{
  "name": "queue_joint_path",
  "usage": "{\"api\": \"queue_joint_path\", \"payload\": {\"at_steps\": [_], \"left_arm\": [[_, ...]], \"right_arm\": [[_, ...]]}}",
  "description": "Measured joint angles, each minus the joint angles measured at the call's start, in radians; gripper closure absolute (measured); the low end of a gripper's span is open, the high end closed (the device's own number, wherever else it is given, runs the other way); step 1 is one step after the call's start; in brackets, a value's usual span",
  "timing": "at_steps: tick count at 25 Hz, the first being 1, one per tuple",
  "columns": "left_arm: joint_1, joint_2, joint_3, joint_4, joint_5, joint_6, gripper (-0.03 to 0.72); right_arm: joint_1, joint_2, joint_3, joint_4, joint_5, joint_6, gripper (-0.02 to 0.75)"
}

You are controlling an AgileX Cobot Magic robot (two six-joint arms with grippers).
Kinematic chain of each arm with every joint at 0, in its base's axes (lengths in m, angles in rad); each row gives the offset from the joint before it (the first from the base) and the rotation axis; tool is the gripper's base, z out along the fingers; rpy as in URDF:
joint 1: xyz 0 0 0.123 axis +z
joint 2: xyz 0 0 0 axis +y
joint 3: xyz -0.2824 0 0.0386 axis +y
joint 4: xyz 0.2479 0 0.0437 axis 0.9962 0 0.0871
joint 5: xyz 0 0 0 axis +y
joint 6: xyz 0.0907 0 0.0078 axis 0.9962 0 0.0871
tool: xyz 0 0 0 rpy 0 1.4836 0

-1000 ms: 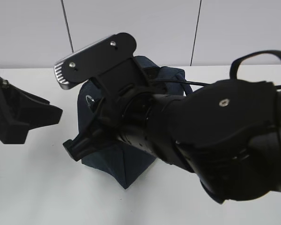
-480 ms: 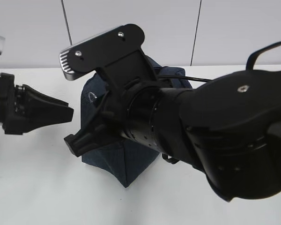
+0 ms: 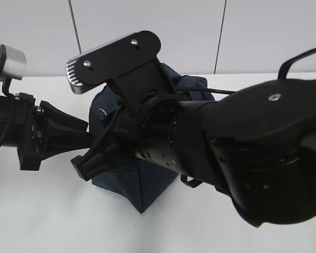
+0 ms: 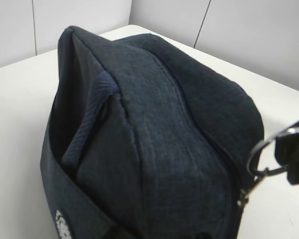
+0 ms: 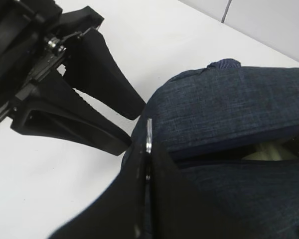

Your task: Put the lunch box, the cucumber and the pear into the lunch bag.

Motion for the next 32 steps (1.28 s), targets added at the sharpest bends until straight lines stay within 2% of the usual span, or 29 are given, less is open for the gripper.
{"api": "queue_joint_path", "payload": {"at_steps": [9, 10, 13, 16, 32], "left_arm": [[-0.083, 0.06, -0.001, -0.008, -0.01, 0.002, 0.425], [-0.091, 0.066, -0.001, -0.01, -0.019, 0.003, 0.451], [-0.106, 0.069, -0.001, -0.014, -0.043, 0.003, 0.62], [-0.108, 0.069, -0.001, -0.014, -0.046, 0.003, 0.685], [-0.11, 0.069, -0.006, 0.017, -0.056, -0.009, 0.697]], "right_arm": [[0.0, -0.001, 0.0, 0.012, 0.0, -0.003, 0.732], [0.0, -0.001, 0.0, 0.014, 0.0, -0.004, 0.732], [0.0, -0.001, 0.0, 0.021, 0.0, -0.004, 0.732], [0.0, -0.001, 0.0, 0.023, -0.002, -0.004, 0.732], [-0.011, -0.033, 0.0, 0.041, -0.081, -0.033, 0.732]]}}
